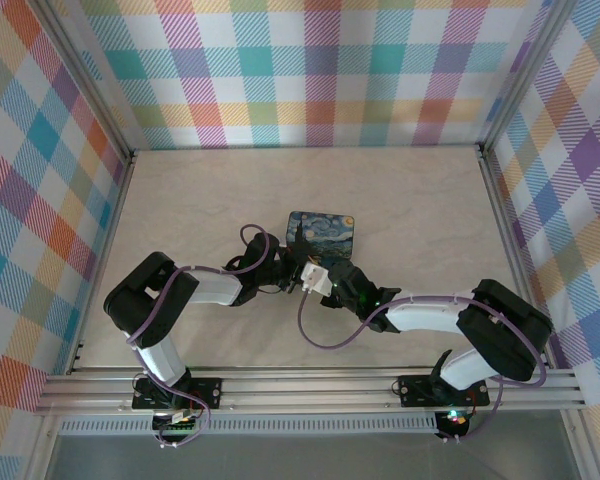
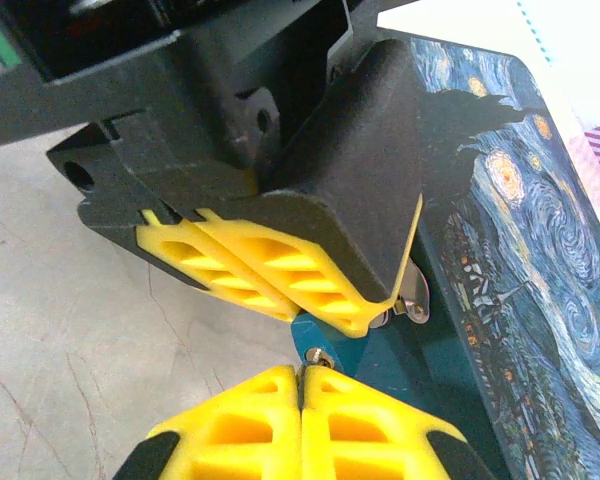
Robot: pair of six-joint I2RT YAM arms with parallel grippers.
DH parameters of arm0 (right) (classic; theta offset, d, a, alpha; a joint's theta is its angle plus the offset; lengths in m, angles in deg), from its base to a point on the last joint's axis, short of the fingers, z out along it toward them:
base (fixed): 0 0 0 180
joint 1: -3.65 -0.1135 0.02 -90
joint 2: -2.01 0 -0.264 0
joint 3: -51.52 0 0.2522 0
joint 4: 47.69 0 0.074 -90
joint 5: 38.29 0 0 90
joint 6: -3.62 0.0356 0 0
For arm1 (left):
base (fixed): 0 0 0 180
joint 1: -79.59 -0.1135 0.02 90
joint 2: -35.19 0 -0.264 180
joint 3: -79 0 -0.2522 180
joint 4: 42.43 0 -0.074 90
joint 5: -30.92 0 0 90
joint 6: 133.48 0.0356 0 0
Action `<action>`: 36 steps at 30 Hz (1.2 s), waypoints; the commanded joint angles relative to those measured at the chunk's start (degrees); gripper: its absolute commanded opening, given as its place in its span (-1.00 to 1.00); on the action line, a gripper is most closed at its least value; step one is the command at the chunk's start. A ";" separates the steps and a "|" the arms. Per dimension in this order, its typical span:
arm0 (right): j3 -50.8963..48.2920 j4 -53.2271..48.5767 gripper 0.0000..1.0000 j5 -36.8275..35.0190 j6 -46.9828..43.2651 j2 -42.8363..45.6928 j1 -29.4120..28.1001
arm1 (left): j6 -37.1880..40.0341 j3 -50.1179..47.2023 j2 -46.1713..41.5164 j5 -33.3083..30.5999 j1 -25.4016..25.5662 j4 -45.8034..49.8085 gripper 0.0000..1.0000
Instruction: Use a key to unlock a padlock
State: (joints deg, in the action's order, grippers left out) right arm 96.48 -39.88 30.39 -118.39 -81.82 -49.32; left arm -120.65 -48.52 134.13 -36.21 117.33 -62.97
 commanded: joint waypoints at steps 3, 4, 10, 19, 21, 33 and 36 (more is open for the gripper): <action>0.71 3.08 -1.00 -1.79 5.20 1.82 -0.12 | -0.47 0.32 -0.79 0.95 0.41 -1.04 -1.00; 0.71 3.21 -1.00 -1.57 6.30 1.83 -0.12 | -0.51 0.30 -0.76 0.95 0.48 -1.09 -1.00; -0.39 5.32 -1.00 -1.23 15.48 1.31 -0.12 | -0.63 -0.14 -1.04 0.68 0.45 -1.22 -1.00; -1.79 8.66 -1.00 -0.44 22.82 0.08 -0.12 | -0.77 -0.33 -0.86 0.68 0.50 -1.33 -1.00; -1.83 8.66 -1.00 -0.30 23.20 -0.19 -0.12 | -0.80 -0.31 -0.97 0.68 0.50 -1.43 -1.00; -1.82 8.48 -1.00 -0.21 23.66 -0.54 -0.12 | -0.66 -0.60 -1.01 0.55 0.52 -2.24 -0.83; -2.03 8.34 -1.00 -0.21 23.49 -0.37 -0.12 | -0.22 -0.61 -1.35 0.66 0.49 -2.67 -0.68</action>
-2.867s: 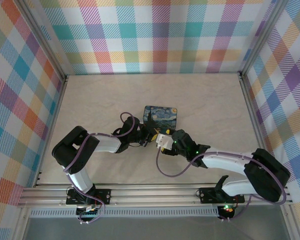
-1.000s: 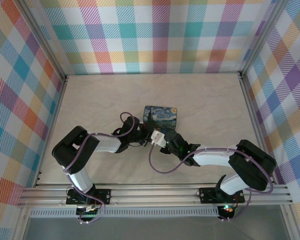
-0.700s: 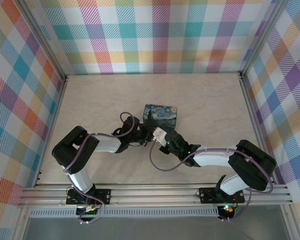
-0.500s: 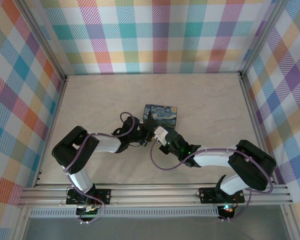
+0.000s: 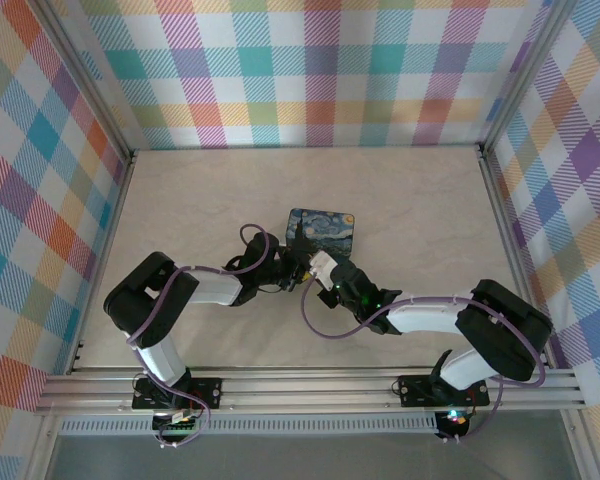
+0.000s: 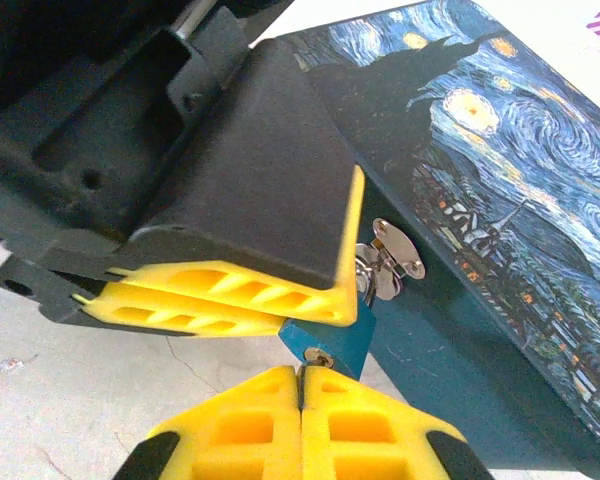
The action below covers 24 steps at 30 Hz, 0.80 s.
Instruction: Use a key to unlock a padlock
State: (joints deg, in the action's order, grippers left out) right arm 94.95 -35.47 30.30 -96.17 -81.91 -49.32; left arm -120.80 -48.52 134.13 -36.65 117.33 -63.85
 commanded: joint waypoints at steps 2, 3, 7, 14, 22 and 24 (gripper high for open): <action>-0.68 3.99 -1.00 -0.12 1.12 -0.19 -0.12 | 0.47 -0.57 -1.88 0.90 0.37 -1.02 -0.60; -0.75 3.99 -1.00 -0.12 1.17 -0.19 -0.12 | 0.59 -0.61 -2.11 0.78 0.32 -0.73 -0.56; -1.04 3.75 -1.00 0.40 1.06 -0.04 -0.12 | 1.01 -1.26 -2.84 1.70 -0.80 -1.25 -0.37; -1.55 3.75 -1.00 0.56 1.59 0.33 -0.14 | 4.25 -1.89 -7.54 2.44 -3.39 4.06 -0.05; -2.75 4.26 -1.00 2.04 8.21 2.47 -0.12 | 11.31 -0.72 -14.49 1.47 -8.00 16.15 0.16; -3.09 4.72 -1.00 2.67 11.04 2.96 -0.12 | 12.31 -0.33 -15.19 1.35 -9.09 17.86 0.20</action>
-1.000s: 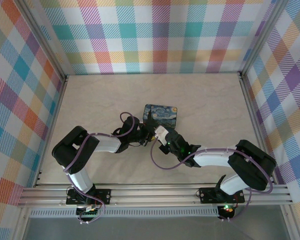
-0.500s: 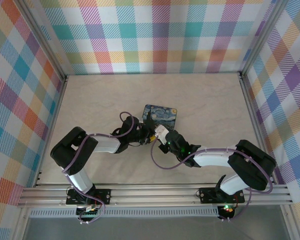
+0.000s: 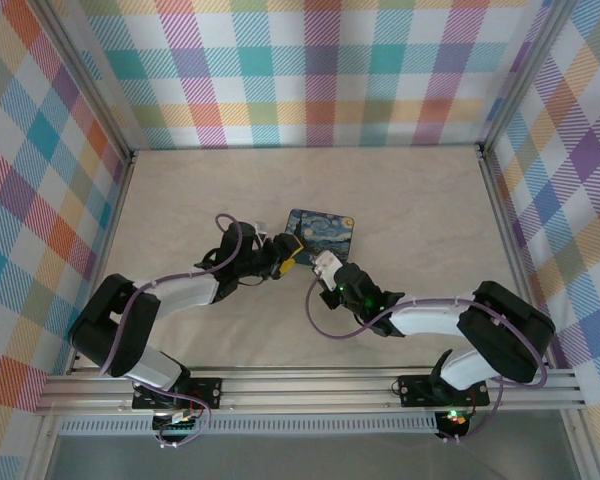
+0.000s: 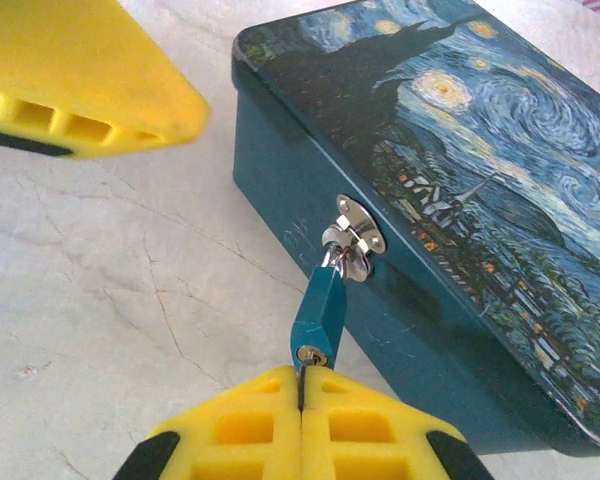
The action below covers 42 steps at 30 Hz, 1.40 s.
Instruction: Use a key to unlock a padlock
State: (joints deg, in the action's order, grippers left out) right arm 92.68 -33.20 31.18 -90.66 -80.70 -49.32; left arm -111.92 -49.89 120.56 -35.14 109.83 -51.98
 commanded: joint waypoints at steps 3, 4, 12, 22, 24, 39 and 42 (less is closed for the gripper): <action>-1.81 4.21 -1.00 2.35 10.99 2.21 -0.11 | 4.50 1.70 -1.99 -0.23 -2.87 7.66 0.23; -2.06 4.71 -1.00 2.63 12.89 2.24 -0.12 | 4.84 1.85 -2.04 -0.46 -3.15 8.11 0.26; -3.03 4.18 -1.00 3.22 26.89 3.56 -0.03 | 6.55 1.97 -2.92 -2.28 -3.72 10.02 0.26; -3.88 -0.12 -1.00 3.00 46.99 4.14 1.20 | 7.25 1.59 -4.72 -3.55 -3.78 11.52 0.28; -4.22 0.21 -1.00 3.34 49.72 4.12 1.46 | 7.34 1.44 -4.84 -3.55 -3.83 11.75 0.28; -5.69 1.34 -1.00 9.58 60.47 1.76 4.44 | 7.33 0.98 -5.42 -4.08 -3.83 12.15 0.30; -5.71 1.79 -1.00 10.29 61.21 0.49 4.54 | 7.36 0.96 -5.47 -4.16 -3.81 12.24 0.31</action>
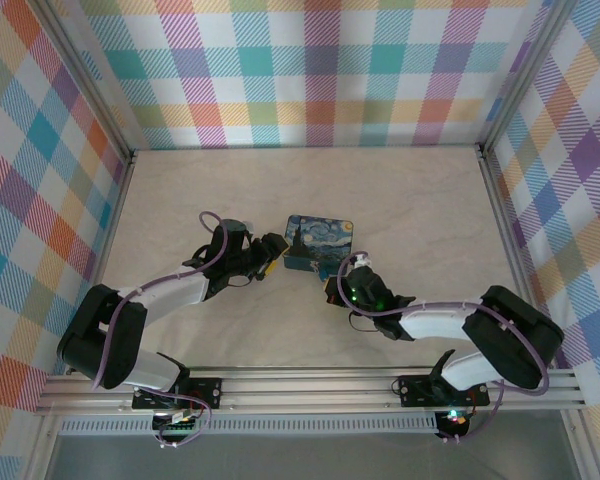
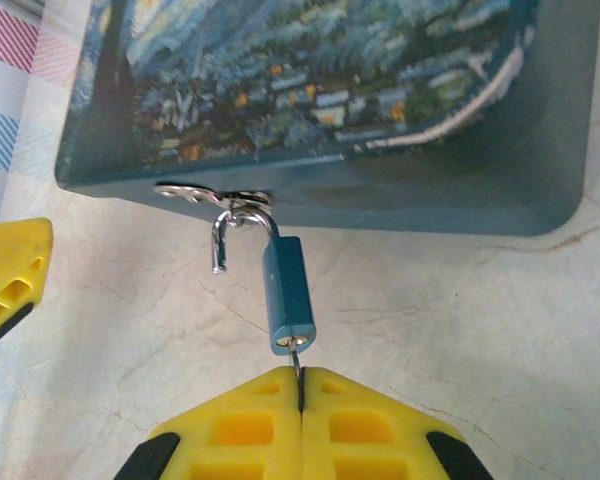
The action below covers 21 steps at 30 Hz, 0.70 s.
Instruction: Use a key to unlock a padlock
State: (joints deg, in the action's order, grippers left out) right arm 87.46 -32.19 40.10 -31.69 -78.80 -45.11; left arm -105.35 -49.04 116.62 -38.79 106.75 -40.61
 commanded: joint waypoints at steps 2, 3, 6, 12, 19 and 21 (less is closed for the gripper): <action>-0.38 1.13 -1.00 1.85 2.60 -2.36 0.32 | 0.78 0.13 -1.45 -0.47 -0.71 0.87 0.32; -0.25 1.27 -1.00 2.15 2.69 -2.78 0.30 | 0.78 0.08 -1.47 -0.47 -0.71 0.87 0.32; 0.24 1.05 -1.00 2.77 2.61 -3.79 0.34 | 0.78 -0.10 -1.71 -0.56 -0.76 1.05 0.33; 0.46 0.70 -0.97 2.76 2.61 -4.61 0.37 | 0.87 -0.33 -2.03 -0.78 -0.79 1.05 0.35; 0.49 0.45 -0.88 2.74 2.62 -4.79 0.41 | 0.87 -0.30 -2.04 -0.84 -0.88 1.22 0.37; 0.50 0.19 -0.87 2.66 2.53 -4.70 0.41 | 0.96 -0.23 -2.06 -0.78 -0.94 1.22 0.38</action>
State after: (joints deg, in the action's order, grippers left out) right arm 87.48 -31.51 42.83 -29.83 -83.07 -45.06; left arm -105.35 -49.06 116.05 -38.83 106.75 -40.55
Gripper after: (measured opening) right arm 0.068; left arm 0.687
